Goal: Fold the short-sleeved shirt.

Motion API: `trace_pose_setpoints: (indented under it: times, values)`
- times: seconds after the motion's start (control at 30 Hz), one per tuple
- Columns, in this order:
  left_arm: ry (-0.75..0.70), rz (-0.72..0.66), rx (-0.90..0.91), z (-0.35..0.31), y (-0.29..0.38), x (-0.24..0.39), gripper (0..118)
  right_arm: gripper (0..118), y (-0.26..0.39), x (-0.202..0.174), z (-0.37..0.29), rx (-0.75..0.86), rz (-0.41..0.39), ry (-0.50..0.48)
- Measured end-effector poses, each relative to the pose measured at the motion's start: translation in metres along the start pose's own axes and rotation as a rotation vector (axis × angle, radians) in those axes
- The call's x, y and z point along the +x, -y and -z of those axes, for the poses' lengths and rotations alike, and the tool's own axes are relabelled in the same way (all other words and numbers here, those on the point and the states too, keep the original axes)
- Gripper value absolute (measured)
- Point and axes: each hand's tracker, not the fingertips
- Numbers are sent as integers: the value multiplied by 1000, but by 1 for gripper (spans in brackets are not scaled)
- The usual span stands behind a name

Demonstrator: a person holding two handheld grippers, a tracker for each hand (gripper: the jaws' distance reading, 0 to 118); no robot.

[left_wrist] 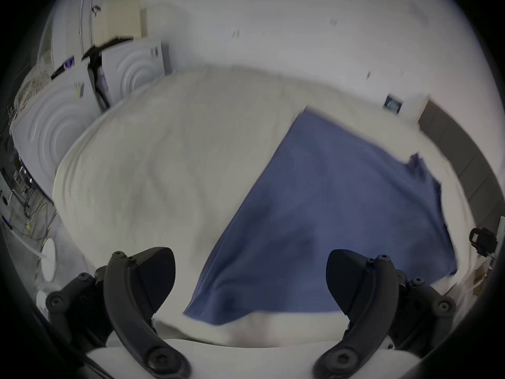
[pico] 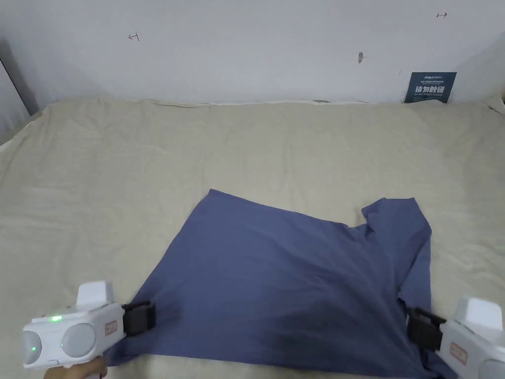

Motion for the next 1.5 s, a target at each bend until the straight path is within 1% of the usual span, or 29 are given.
trace_pose_setpoints:
  times: [0.03,0.13,0.2,0.33,0.37,0.4,0.43,0.47,0.5,0.53,0.57,0.6,0.67,0.73,0.87,1.03,1.13,1.27,1.3,1.33,1.37,1.4,1.43,1.47,1.5]
  values:
    - [20,10,72,-13,-13,10,112,96,-13,-5,-10,64,-20,-5]
    - [63,53,223,-43,-45,37,112,96,-46,-26,-45,241,-52,-18]
    - [78,104,363,-56,-57,52,112,96,-62,-35,-65,345,-67,-16]
    - [71,172,547,-90,-75,88,112,96,-83,-53,-99,504,-119,2]
    - [73,176,579,-93,-77,92,111,95,-85,-57,-104,517,-126,5]
    - [77,175,607,-95,-78,96,110,92,-87,-60,-108,533,-133,9]
    - [78,174,636,-93,-80,99,107,86,-88,-62,-112,551,-138,16]
    - [84,174,665,-93,-80,102,99,75,-88,-64,-115,571,-146,28]
    - [94,181,681,-93,-80,105,75,52,-89,-66,-116,588,-157,41]
    - [100,185,703,-91,-80,108,42,31,-89,-67,-117,608,-168,49]
    - [89,179,679,-85,-80,112,6,13,-88,-67,-117,632,-181,59]
    - [81,175,686,-82,-80,113,0,4,-88,-67,-117,638,-189,55]
    - [165,161,643,-75,-81,111,0,1,-91,-65,-115,646,-197,40]
    - [143,154,625,-68,-84,122,0,1,-93,-65,-112,644,-191,42]
    - [152,174,594,-37,-96,128,0,1,-103,-62,-96,631,-190,38]
    - [151,248,542,14,-122,142,0,1,-122,-62,-62,597,-194,39]
    - [156,282,468,47,-141,157,0,1,-132,-61,-41,574,-188,38]
    - [172,272,290,114,-174,165,0,1,-143,-59,-8,544,-187,48]
    - [155,261,257,135,-181,166,5,1,-145,-58,1,535,-185,52]
    - [144,252,225,153,-189,167,19,1,-147,-57,9,526,-183,53]
    - [153,235,178,171,-199,164,42,1,-149,-56,18,515,-180,57]
    - [144,207,143,189,-207,163,83,1,-150,-54,25,504,-178,61]
    - [131,194,94,206,-213,164,106,1,-151,-54,32,494,-177,65]
    - [99,186,65,221,-217,164,115,1,-152,-53,40,483,-175,69]
    - [81,165,69,243,-223,157,113,1,-153,-51,47,471,-174,72]
